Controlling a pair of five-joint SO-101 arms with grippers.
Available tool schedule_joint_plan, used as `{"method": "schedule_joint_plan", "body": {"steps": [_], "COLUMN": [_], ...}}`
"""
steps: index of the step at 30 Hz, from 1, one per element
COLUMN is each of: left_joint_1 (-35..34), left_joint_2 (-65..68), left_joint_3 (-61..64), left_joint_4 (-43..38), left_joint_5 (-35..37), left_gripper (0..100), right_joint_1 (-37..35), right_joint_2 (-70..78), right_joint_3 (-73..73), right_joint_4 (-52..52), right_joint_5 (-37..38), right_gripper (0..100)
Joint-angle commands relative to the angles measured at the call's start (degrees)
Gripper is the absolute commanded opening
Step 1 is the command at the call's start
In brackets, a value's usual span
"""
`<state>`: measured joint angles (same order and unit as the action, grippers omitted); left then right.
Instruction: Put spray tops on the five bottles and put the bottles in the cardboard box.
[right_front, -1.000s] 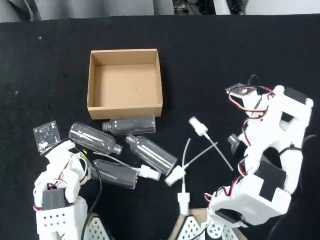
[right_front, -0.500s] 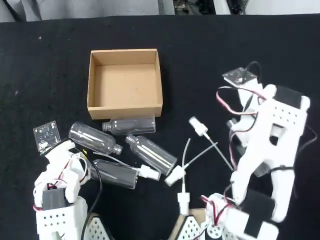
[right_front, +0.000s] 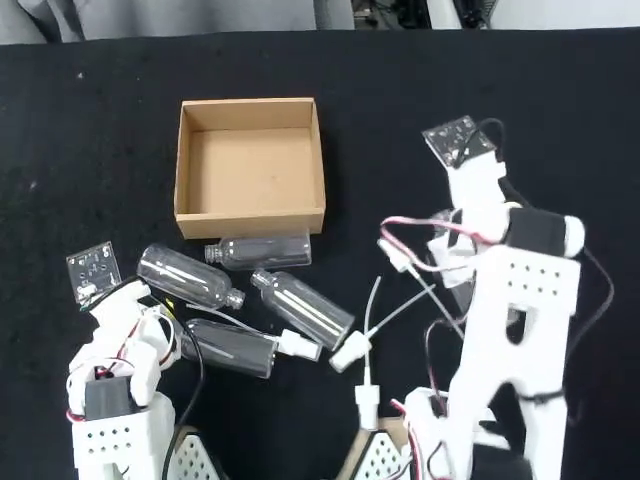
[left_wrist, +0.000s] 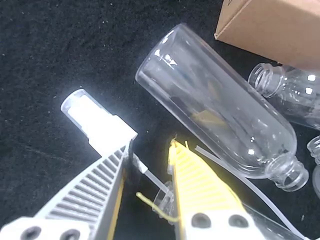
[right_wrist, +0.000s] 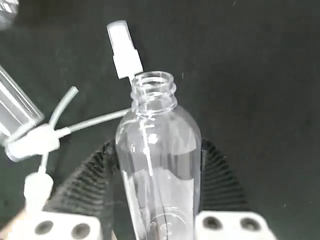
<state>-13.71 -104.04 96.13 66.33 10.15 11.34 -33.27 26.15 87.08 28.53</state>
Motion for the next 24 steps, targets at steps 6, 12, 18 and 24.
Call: {"method": "schedule_joint_plan", "body": {"steps": [6,12,18,24], "left_joint_1": [-0.4,-0.4,-0.4,0.04], "left_joint_2": [-0.26,-0.26,-0.26,-0.26], "left_joint_3": [1.27,1.27,1.27,1.27], "left_joint_4": [-0.09,-0.09,-0.09,-0.09], "left_joint_5": [-0.09,-0.09,-0.09,-0.09], "left_gripper": [12,12,12,12], "right_joint_1": [-8.97,-11.87,-11.87,-11.87], "right_joint_2": [-10.68,-15.34,-20.79,-30.29], "right_joint_3": [-0.13,0.13,8.84,20.44], "right_joint_4": [-1.32,-3.6,-10.81,-19.16], "right_joint_5": [-10.73,-15.38,-15.38,-15.47], "right_gripper": [9.2,9.2,9.2,9.2]}}
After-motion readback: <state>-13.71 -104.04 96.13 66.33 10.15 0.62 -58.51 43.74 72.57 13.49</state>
